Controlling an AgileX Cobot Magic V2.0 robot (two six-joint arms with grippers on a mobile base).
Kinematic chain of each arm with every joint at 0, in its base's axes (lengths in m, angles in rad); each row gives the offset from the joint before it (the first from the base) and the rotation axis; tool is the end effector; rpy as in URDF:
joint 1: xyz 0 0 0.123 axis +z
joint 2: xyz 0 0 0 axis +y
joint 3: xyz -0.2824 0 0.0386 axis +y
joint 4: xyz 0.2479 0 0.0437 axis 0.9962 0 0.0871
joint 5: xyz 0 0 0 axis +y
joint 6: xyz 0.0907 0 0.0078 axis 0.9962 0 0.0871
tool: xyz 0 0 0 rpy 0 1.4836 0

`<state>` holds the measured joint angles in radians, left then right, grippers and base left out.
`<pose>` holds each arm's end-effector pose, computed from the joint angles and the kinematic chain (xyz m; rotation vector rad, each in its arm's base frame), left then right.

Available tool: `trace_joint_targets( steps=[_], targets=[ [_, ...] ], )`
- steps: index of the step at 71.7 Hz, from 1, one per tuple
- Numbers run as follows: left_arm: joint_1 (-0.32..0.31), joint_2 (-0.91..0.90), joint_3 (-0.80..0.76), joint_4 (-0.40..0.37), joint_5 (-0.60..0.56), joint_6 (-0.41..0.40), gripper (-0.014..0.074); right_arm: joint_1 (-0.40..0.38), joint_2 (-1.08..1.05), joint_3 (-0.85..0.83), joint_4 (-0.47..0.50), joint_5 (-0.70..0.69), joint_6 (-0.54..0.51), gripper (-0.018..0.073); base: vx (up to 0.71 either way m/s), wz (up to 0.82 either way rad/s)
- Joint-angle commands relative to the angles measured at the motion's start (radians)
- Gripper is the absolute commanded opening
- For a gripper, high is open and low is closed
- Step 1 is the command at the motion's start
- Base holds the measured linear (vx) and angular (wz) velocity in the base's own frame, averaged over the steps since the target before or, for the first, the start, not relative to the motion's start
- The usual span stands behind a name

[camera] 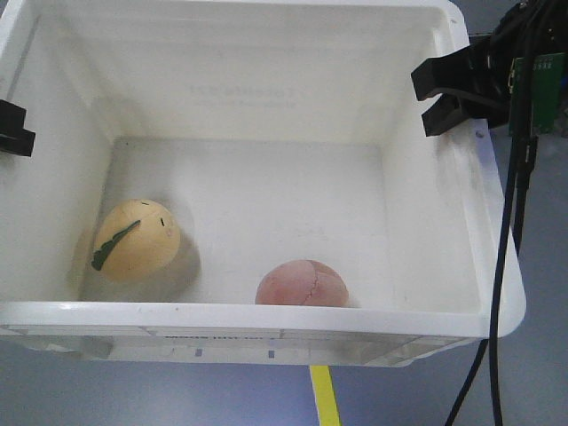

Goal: Place moving items into box and shelve
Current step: 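Keep gripping the white tote rims with both grippers during driving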

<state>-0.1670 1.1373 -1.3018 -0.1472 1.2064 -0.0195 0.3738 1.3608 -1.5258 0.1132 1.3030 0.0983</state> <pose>0.2011 -0.0466 0.4057 0.1754 2.5239 -0.2696 0.2396 0.1046 0.4125 -0.3621 2.6208 0.3154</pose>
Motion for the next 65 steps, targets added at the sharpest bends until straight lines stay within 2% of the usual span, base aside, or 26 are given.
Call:
trace_joint_targets(
  steps=[1,65],
  targets=[
    [0.001,-0.031,-0.044,-0.051,-0.114,0.013,-0.0017,0.001,-0.039,-0.047,0.033,-0.068,-0.024,-0.0012,0.41,-0.41],
    [0.001,-0.031,-0.044,-0.05,-0.114,0.013,-0.0017,0.001,-0.039,-0.047,0.034,-0.068,-0.024,-0.0012,0.37,-0.57]
  ],
)
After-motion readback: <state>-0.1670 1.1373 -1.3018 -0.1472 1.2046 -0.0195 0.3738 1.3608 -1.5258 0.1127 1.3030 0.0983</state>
